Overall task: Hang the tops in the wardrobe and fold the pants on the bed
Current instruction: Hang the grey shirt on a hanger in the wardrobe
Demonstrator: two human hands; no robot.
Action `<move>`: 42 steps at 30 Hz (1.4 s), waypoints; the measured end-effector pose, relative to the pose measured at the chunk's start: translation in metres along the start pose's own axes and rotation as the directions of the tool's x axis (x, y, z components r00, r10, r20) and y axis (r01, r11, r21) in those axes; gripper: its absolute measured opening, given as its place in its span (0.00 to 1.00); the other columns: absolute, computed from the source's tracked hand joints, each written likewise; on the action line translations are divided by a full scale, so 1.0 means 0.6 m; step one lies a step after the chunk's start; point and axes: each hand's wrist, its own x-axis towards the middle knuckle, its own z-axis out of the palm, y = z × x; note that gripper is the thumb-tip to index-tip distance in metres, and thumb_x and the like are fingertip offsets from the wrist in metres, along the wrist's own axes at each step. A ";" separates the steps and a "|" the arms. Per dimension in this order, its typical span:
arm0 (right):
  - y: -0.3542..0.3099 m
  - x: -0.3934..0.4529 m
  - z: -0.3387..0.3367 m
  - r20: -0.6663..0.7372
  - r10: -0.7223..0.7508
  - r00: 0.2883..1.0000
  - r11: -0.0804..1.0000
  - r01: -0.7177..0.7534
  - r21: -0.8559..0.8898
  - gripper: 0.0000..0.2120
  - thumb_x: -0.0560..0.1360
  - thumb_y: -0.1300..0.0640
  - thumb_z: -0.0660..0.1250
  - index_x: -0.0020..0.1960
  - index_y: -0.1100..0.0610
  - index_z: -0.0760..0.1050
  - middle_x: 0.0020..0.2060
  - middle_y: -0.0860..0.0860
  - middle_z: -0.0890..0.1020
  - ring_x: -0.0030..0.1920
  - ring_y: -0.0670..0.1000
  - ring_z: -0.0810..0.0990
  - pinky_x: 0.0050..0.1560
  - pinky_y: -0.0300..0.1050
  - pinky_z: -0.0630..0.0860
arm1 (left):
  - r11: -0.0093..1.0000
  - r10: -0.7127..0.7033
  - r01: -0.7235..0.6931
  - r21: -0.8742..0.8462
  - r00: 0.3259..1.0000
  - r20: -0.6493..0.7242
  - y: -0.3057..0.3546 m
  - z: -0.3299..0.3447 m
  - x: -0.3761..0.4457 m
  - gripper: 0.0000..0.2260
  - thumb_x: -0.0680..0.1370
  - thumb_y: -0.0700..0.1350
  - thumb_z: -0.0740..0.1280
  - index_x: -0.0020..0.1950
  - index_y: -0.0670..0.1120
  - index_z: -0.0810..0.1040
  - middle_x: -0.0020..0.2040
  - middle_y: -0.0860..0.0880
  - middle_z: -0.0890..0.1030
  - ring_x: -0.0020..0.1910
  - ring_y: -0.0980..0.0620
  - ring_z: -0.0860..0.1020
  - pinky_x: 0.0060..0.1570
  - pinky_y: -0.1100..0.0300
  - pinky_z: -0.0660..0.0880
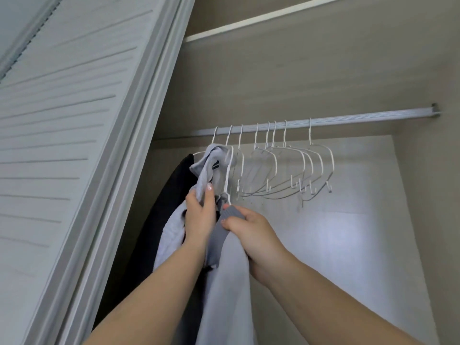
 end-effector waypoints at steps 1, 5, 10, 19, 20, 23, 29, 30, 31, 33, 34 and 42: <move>0.005 0.025 0.014 -0.019 0.002 1.000 1.000 -0.002 0.012 0.11 0.72 0.66 0.61 0.43 0.54 0.80 0.40 0.58 0.81 0.41 0.56 0.80 0.44 0.50 0.75 | 1.000 0.020 -0.021 -0.011 1.000 -0.015 -0.002 -0.012 0.008 0.24 0.78 0.61 0.57 0.65 0.45 0.68 0.48 0.52 0.76 0.50 0.52 0.77 0.43 0.61 0.69; 0.011 0.123 0.072 -0.103 -0.008 0.995 0.999 0.012 0.036 0.07 0.70 0.66 0.61 0.39 0.58 0.75 0.31 0.55 0.76 0.37 0.55 0.77 0.39 0.44 0.73 | 0.997 0.037 -0.040 -0.066 0.998 -0.046 0.002 -0.049 0.037 0.19 0.80 0.59 0.56 0.62 0.47 0.71 0.46 0.56 0.76 0.48 0.57 0.76 0.42 0.65 0.67; 0.004 0.237 0.112 -0.191 -0.020 0.981 0.998 0.032 0.059 0.05 0.73 0.65 0.61 0.45 0.59 0.74 0.29 0.54 0.75 0.36 0.54 0.76 0.41 0.45 0.72 | 0.992 0.050 -0.052 -0.111 0.999 -0.017 -0.009 -0.064 0.062 0.13 0.78 0.56 0.62 0.56 0.50 0.71 0.46 0.53 0.78 0.48 0.56 0.77 0.45 0.68 0.72; -0.015 0.342 0.072 -0.400 -0.120 0.909 0.989 0.144 0.030 0.05 0.74 0.66 0.59 0.44 0.59 0.72 0.38 0.56 0.73 0.39 0.53 0.71 0.41 0.45 0.69 | 0.984 0.023 -0.035 -0.175 0.997 -0.070 -0.024 -0.058 0.084 0.31 0.72 0.53 0.71 0.70 0.48 0.62 0.60 0.48 0.74 0.58 0.52 0.72 0.54 0.59 0.68; -0.021 0.351 0.062 -0.402 -0.130 0.906 0.989 0.146 0.009 0.08 0.74 0.65 0.59 0.51 0.60 0.73 0.40 0.56 0.74 0.40 0.53 0.72 0.42 0.44 0.69 | 0.983 0.024 -0.037 -0.179 0.997 -0.074 -0.024 -0.052 0.081 0.33 0.71 0.54 0.71 0.71 0.48 0.61 0.61 0.49 0.73 0.59 0.51 0.73 0.56 0.58 0.68; -0.042 0.377 0.041 -0.382 -0.174 0.908 0.984 0.151 -0.092 0.09 0.74 0.65 0.59 0.52 0.60 0.74 0.36 0.55 0.73 0.35 0.52 0.71 0.37 0.42 0.67 | 0.944 0.045 -0.058 -0.324 0.998 -0.048 -0.016 -0.031 0.076 0.34 0.74 0.48 0.71 0.74 0.51 0.56 0.67 0.49 0.71 0.58 0.56 0.75 0.53 0.64 0.72; -0.083 0.418 0.024 -0.372 -0.255 0.892 0.950 0.160 -0.269 0.13 0.71 0.67 0.60 0.31 0.55 0.64 0.29 0.51 0.68 0.33 0.52 0.68 0.36 0.42 0.64 | 0.921 0.141 -0.126 -0.369 0.990 0.014 0.003 -0.008 0.078 0.37 0.76 0.48 0.68 0.75 0.65 0.48 0.62 0.54 0.73 0.45 0.66 0.80 0.34 0.75 0.73; -0.086 0.424 0.019 -0.371 -0.254 0.893 0.946 0.150 -0.288 0.12 0.71 0.66 0.61 0.31 0.55 0.66 0.30 0.52 0.70 0.36 0.53 0.70 0.39 0.43 0.66 | 0.922 0.174 -0.146 -0.360 0.984 0.047 0.007 -0.002 0.078 0.35 0.76 0.47 0.68 0.73 0.67 0.49 0.60 0.53 0.74 0.47 0.66 0.79 0.36 0.75 0.73; -0.087 0.434 0.013 -0.365 -0.253 0.896 0.941 0.142 -0.306 0.10 0.71 0.66 0.61 0.33 0.56 0.67 0.31 0.53 0.71 0.38 0.53 0.71 0.41 0.44 0.67 | 0.923 0.203 -0.160 -0.350 0.975 0.091 0.010 0.005 0.079 0.33 0.77 0.46 0.68 0.71 0.68 0.51 0.59 0.54 0.75 0.48 0.67 0.79 0.39 0.75 0.74; -0.088 0.443 -0.002 -0.350 -0.239 0.906 0.935 0.117 -0.334 0.07 0.71 0.66 0.61 0.36 0.57 0.71 0.33 0.55 0.74 0.40 0.54 0.73 0.42 0.45 0.68 | 0.931 0.232 -0.167 -0.325 0.957 0.173 0.015 0.023 0.085 0.30 0.77 0.45 0.68 0.71 0.66 0.57 0.59 0.57 0.75 0.51 0.68 0.78 0.43 0.76 0.73; -0.088 0.445 -0.009 -0.348 -0.228 0.909 0.935 0.104 -0.340 0.06 0.72 0.67 0.60 0.38 0.58 0.72 0.34 0.56 0.75 0.40 0.54 0.74 0.43 0.45 0.68 | 0.937 0.231 -0.160 -0.312 0.951 0.206 0.016 0.030 0.087 0.29 0.77 0.45 0.68 0.71 0.64 0.59 0.60 0.58 0.74 0.53 0.66 0.78 0.43 0.77 0.72; -0.055 0.435 -0.043 -0.317 -0.093 0.944 0.985 0.042 -0.165 0.07 0.75 0.60 0.63 0.45 0.63 0.75 0.38 0.60 0.77 0.42 0.57 0.77 0.53 0.56 0.77 | 0.966 0.219 -0.157 -0.207 0.920 0.324 -0.008 0.050 0.078 0.36 0.77 0.37 0.65 0.68 0.70 0.49 0.51 0.64 0.81 0.53 0.64 0.79 0.51 0.67 0.75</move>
